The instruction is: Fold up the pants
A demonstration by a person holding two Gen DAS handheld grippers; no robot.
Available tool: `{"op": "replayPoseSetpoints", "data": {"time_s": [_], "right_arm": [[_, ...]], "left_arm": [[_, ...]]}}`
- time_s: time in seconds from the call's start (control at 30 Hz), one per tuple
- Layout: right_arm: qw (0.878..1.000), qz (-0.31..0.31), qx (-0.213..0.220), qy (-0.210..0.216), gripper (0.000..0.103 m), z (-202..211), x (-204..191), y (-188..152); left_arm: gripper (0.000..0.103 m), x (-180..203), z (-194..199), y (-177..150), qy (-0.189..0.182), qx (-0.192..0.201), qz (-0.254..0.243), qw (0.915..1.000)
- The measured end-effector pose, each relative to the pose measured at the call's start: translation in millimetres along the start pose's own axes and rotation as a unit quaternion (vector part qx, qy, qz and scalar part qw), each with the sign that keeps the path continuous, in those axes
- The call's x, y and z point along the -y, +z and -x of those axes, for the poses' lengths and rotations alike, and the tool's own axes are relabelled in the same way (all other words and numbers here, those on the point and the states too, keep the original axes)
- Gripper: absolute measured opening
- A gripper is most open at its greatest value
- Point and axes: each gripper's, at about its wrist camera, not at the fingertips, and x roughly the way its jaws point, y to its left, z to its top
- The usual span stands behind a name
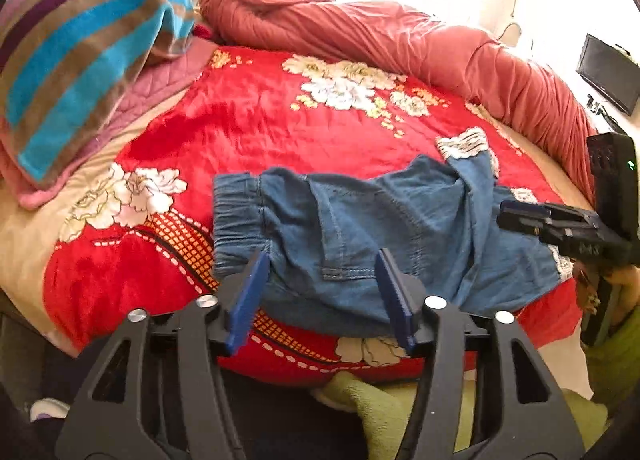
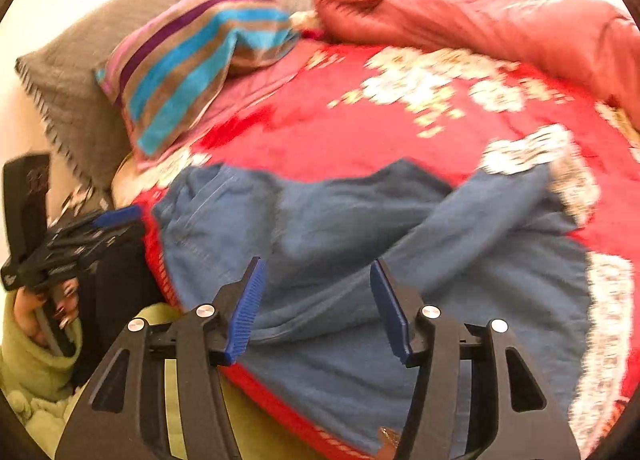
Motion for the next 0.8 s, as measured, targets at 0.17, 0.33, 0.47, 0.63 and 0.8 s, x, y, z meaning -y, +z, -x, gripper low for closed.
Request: {"op": "replayPoseSetpoints", "data": {"time_s": [0.17, 0.33, 0.47, 0.63, 0.8], "right_arm": [[0.999, -0.026, 0.021, -0.025, 0.064, 9.4, 26.0, 11.1], [0.998, -0.022, 0.029, -0.058, 0.069, 5.9, 41.8, 29.7], [0.997, -0.014, 0.018, -0.08, 0.069, -13.0, 55.5, 53.4], [0.992, -0.015, -0.021, -0.121, 0.069, -64.1, 78.3, 86.4], [0.985, -0.034, -0.063, -0.159, 0.069, -112.3, 100.5, 101.7]], "left_arm": [[0.062, 18.3, -3.2, 1.1, -0.02, -0.004, -0.01, 0.9997], [0.066, 49.2, -18.5, 2.3, -0.057, -0.025, -0.038, 0.9973], [0.066, 80.2, -35.5, 7.1, -0.095, -0.047, -0.065, 0.9923], [0.065, 118.1, -69.5, 11.0, -0.141, -0.087, -0.095, 0.9815], [0.057, 140.4, -102.6, 14.0, -0.146, -0.108, -0.115, 0.9766]]}}
